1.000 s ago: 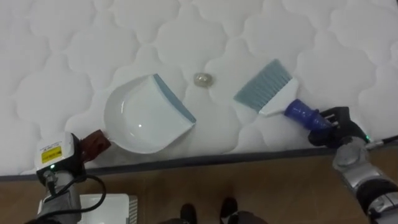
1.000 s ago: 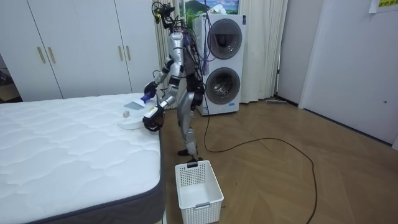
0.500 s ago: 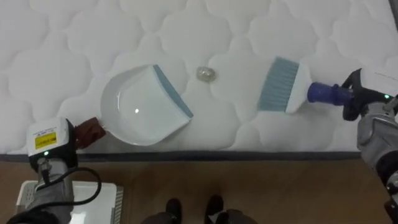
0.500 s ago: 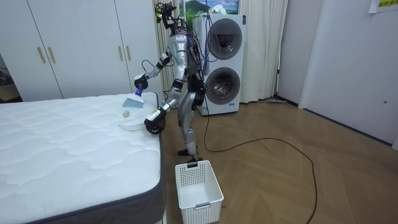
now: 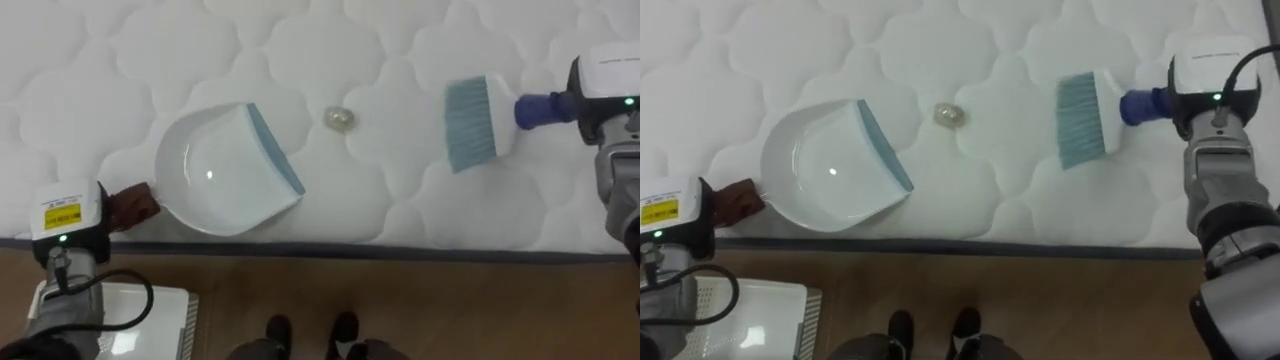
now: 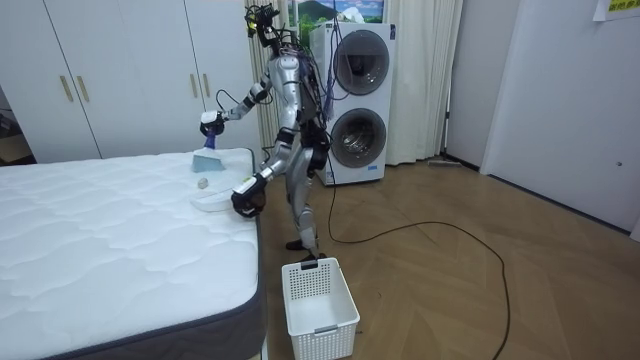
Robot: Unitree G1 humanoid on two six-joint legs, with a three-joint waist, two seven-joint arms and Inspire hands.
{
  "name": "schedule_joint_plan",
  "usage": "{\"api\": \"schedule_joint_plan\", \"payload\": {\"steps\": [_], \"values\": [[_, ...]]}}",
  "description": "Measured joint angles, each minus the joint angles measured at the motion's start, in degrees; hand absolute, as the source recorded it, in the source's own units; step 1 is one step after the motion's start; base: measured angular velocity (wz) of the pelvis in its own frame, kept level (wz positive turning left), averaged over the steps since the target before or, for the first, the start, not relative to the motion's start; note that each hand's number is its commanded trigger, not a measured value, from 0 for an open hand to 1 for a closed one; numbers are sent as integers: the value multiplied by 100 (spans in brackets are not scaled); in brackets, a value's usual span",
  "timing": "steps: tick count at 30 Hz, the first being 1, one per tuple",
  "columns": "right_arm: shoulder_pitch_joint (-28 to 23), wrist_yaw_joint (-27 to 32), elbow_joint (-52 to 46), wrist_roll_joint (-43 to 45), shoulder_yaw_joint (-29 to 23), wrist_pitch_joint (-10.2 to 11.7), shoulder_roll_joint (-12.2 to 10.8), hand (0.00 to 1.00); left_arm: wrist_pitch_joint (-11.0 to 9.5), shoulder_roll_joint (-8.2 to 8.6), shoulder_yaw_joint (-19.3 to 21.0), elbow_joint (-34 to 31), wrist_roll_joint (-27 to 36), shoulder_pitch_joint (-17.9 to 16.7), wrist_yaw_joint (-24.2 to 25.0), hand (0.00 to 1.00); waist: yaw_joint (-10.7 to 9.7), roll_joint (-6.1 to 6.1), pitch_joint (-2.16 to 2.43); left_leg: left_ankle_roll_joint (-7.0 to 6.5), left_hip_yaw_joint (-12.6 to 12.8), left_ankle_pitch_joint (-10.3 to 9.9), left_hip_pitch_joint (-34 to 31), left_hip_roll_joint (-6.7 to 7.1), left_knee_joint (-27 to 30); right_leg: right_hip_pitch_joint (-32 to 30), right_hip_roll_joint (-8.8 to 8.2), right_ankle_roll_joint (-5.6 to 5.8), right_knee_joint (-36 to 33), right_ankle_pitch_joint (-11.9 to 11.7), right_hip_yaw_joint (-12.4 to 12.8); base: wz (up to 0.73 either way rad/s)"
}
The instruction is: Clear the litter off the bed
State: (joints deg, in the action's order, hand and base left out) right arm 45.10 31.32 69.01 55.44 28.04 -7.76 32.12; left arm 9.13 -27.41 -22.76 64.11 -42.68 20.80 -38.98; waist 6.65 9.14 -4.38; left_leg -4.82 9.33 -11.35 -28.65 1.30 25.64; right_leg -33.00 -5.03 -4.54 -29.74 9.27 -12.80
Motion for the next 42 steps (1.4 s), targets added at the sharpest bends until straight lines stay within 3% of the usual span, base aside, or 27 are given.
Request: {"api": "schedule_joint_plan", "payload": {"steps": [8, 13, 21, 27, 32, 37, 42], "values": [[50, 463, -300, 742, 92, -46, -1, 100, 129, -17, 0, -12, 2, 40, -85, 100, 13, 157, -41, -1, 28, -2, -3, -12, -2, -2, 9, -13, 13, -8, -1, 0], [51, 780, -496, 957, 233, -62, -59, 100, 134, -18, 6, -12, -25, 65, -81, 100, 100, 161, -39, 5, 32, -4, -3, -71, 0, 49, 86, -38, 145, -72, 2, -3], [49, 651, -885, 981, 584, -204, -360, 100, 128, -3, -19, -13, -61, 88, -55, 100, 148, 141, -53, 19, -13, -7, 28, -130, -19, 221, 163, -31, 408, -176, -90, 1], [46, 381, -1350, 1008, 792, -219, -475, 100, 124, 33, -43, -155, -34, 98, -12, 100, 160, 4, -146, 17, -75, -8, 11, -119, -41, 253, 132, -32, 441, -176, -242, 5], [46, 220, -1412, 1008, 792, -227, -512, 100, 118, 133, -43, -134, -41, 92, -7, 100, 194, -96, -130, 20, -97, -4, 31, -124, -46, 304, 144, -39, 519, -181, -289, 3], [29, -62, -1648, 1028, 903, -234, -522, 100, 113, 175, -35, -100, -37, 93, 96, 100, 281, -119, -125, 26, -79, -1, 98, -153, -49, 408, 183, -44, 612, -194, -306, -4], [-208, -364, -2118, 1027, 909, -231, -569, 100, 88, 244, -37, -129, -37, 94, 319, 100, 304, -209, -118, 26, -111, -1, 164, -149, -106, 507, 177, -42, 690, -200, -435, 3]]}}
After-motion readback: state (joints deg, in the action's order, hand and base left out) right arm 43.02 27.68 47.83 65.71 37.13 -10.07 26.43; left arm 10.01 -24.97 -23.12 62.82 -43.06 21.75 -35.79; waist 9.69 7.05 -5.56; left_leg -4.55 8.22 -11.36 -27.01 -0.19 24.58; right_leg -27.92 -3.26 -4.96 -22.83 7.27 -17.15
